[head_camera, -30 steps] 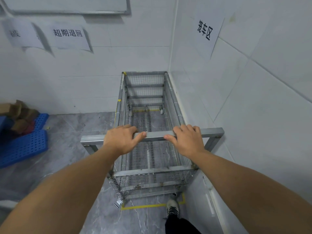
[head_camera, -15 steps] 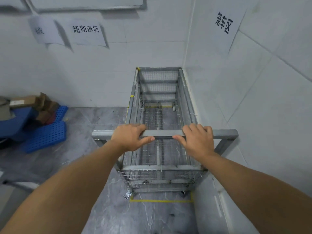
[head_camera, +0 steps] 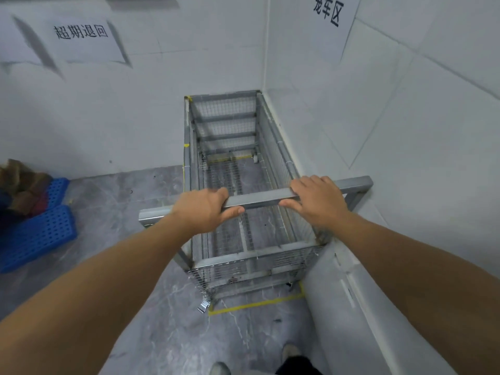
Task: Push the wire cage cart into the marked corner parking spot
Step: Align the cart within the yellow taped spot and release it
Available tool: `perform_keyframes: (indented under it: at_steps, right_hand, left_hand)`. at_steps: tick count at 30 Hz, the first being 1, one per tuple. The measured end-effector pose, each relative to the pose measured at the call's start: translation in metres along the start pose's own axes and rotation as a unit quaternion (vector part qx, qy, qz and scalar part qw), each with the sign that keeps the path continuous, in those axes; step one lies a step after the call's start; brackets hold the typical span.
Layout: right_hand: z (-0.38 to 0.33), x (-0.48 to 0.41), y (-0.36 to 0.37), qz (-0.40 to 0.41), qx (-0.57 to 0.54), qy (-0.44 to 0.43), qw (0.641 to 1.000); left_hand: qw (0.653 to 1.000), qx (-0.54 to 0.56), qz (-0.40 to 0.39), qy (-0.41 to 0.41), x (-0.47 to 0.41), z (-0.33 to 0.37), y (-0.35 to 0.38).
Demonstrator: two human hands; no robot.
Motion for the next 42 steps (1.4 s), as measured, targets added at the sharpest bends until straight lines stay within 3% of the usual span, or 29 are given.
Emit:
perform_keyframes:
  at_steps: [4, 21, 42]
  right_hand:
    - [-0.007, -0.003, 0.002, -0.042, -0.008, 0.009, 0.999]
    - [-0.019, 0.003, -0.003, 0.001, -0.068, 0.051, 0.996]
    - [-0.019, 0.001, -0.001, 0.007, -0.015, 0.037, 0.999]
  left_hand:
    - [1.0, -0.011, 0.015, 0.006, -0.001, 0.001, -0.002]
    - [0.998, -0.02, -0.001, -0.051, 0.002, 0.001, -0.004]
    - [0.996, -0.01, -0.005, -0.084, 0.006, -0.001, -0.004]
Point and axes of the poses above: each hand's wrist, its own x-axis away from the middle knuckle, its own y-axis out of the palm, z = x × y, the point moved 9 cm from there along -x, towards the middle knuckle, and after that the axes turned 10 degrees about z, right-handed, at the moved point
